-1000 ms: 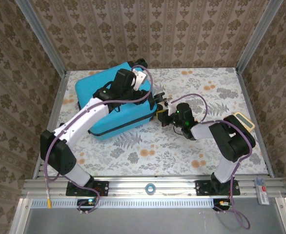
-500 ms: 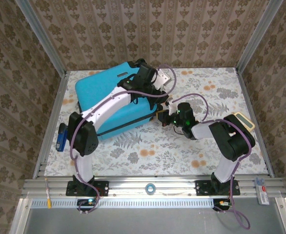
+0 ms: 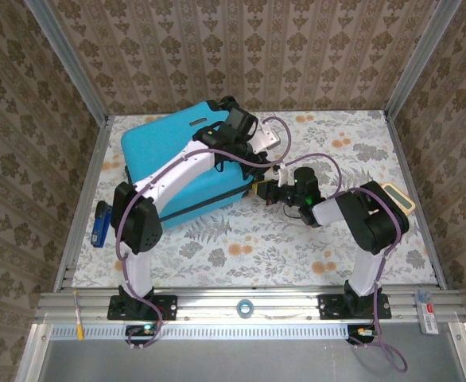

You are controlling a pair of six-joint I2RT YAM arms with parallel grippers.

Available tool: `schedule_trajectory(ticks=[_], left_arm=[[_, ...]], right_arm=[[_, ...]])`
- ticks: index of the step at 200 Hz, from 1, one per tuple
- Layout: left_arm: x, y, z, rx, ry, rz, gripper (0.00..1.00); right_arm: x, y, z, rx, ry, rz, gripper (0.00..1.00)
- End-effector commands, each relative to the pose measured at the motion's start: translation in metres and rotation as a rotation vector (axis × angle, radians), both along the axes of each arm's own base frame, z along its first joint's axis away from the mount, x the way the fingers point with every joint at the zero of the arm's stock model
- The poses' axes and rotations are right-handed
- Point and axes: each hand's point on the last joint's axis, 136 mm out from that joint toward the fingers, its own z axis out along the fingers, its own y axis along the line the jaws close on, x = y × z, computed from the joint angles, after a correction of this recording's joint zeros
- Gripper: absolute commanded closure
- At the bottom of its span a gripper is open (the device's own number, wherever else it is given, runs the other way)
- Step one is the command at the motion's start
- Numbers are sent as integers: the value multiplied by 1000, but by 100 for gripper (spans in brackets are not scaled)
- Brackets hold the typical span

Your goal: Pack the luggage

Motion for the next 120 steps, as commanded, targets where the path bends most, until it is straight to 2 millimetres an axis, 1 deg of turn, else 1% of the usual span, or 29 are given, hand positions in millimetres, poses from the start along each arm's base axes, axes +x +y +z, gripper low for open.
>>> schedule_trajectory(ticks=[1,38,67,74,98,120], left_arm=[[-3,3,-4,50,-5,-39,42],[-12,-6,-7,75,-29,-97,43],[-14,-13,-10,107,-69,-123,43],[-12,-14,-9,116,-85,-124,43],[-7,-16,-16,162,-102,-116,43],[5,-15,-21,199,-133,-80,43]], right_arm=[[-1,7,24,89,-55,40,100],[3,3,20,87,-22,-6,100],[4,0,18,103,4,-32,100],[4,1,19,108,5,-32,100],[2,0,17,112,16,-37,100],[1,-1,16,112,21,-39,100]])
